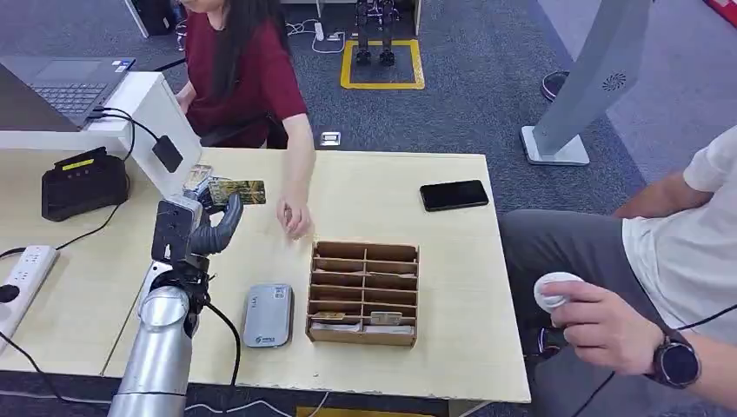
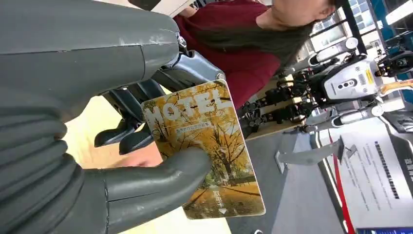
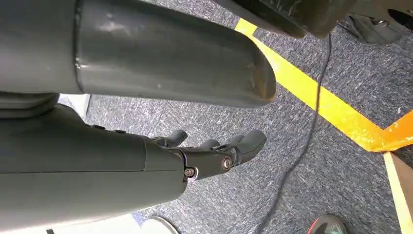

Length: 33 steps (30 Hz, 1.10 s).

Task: Pass the card to the sensor for recognition and then transmit it.

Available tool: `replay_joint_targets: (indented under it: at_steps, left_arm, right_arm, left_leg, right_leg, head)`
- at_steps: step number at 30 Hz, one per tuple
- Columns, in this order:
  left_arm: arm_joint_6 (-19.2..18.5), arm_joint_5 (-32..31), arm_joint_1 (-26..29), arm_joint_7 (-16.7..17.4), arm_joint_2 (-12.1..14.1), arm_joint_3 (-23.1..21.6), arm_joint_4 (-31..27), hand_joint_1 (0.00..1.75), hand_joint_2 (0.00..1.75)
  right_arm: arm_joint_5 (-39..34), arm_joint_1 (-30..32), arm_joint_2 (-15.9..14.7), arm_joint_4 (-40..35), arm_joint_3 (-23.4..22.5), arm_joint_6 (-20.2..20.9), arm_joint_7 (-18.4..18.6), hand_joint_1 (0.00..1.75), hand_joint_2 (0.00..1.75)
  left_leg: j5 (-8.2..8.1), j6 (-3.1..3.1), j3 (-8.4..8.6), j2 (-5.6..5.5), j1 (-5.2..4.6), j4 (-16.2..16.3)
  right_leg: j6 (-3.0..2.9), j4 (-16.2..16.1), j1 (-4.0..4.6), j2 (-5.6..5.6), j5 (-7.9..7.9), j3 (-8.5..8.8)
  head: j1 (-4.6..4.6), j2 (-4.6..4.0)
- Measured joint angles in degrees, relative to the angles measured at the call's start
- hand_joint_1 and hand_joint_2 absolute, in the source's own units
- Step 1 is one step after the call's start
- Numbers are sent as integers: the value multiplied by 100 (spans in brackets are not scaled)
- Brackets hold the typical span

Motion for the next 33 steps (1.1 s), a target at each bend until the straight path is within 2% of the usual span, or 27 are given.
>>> replay_joint_targets:
  at_steps: [11,12,13,14,15,16,17,18,19,20,24,33]
  left_arm:
    - [2,0,0,0,0,0,0,175,175]
    - [62,-58,-3,45,0,0,0,175,175]
    - [305,-316,-109,279,115,-19,33,175,175]
    - [786,-862,-431,782,298,-154,360,175,175]
    - [1537,-1700,-970,1346,515,-408,1034,175,175]
    - [2443,-2817,-1408,1815,674,-733,1722,175,175]
    - [3207,-4195,-1754,1867,840,-1009,2187,175,175]
    - [3648,-5451,-1978,1808,915,-1210,2509,175,175]
    - [3902,-6677,-2188,1803,996,-1381,2855,175,175]
    - [3793,-7087,-2356,1782,1080,-1525,3148,175,175]
    - [3524,-6907,-2548,1847,1270,-1827,3720,175,175]
    - [3432,-6819,-2669,1864,1458,-2044,4135,175,175]
  right_arm:
    - [0,0,0,0,0,0,0,0,0]
    - [13,1,0,0,0,4,-6,0,0]
    - [88,-3,0,0,7,48,-64,0,0]
    - [195,-23,0,-4,48,131,-140,0,0]
    - [273,-63,4,-9,107,190,-177,0,0]
    - [315,-114,9,-20,146,225,-192,0,0]
    - [339,-135,11,-42,155,234,-199,0,0]
    - [339,-138,11,-48,164,245,-203,0,0]
    - [339,-137,11,-48,177,251,-205,0,0]
    - [339,-143,11,-50,199,251,-208,0,0]
    - [339,-141,13,-61,251,251,-223,0,0]
    - [339,-132,13,-63,275,238,-258,0,0]
  left_leg:
    - [0,0,0,0,0,0]
    - [0,0,2,0,0,2]
    - [1,0,0,-1,0,3]
    - [15,-3,-12,-1,5,13]
    - [31,-7,-41,-6,10,20]
    - [37,-12,-64,-2,10,21]
    - [46,-13,-73,14,10,20]
    - [51,-10,-75,17,7,19]
    - [57,-11,-74,8,6,18]
    - [58,-10,-73,4,6,17]
    - [52,-12,-78,74,2,19]
    - [53,-11,-83,62,2,19]
  right_leg:
    - [0,0,0,0,0,0]
    - [0,-1,0,0,0,-4]
    - [0,-1,0,-1,0,-12]
    - [-2,-1,7,2,8,-41]
    - [-14,9,5,-1,20,-60]
    - [-22,14,4,1,46,-75]
    - [-16,16,5,13,54,-89]
    - [-16,18,4,15,54,-85]
    - [-16,22,4,10,53,-78]
    - [-16,25,4,6,54,-75]
    - [-18,25,0,72,71,-104]
    - [-17,25,1,59,70,-105]
  head:
    - [0,2]
    - [0,2]
    - [-2,0]
    - [2,2]
    - [4,2]
    - [2,2]
    - [-29,2]
    - [-37,2]
    - [-35,0]
    - [-26,2]
    - [-15,2]
    - [-15,2]
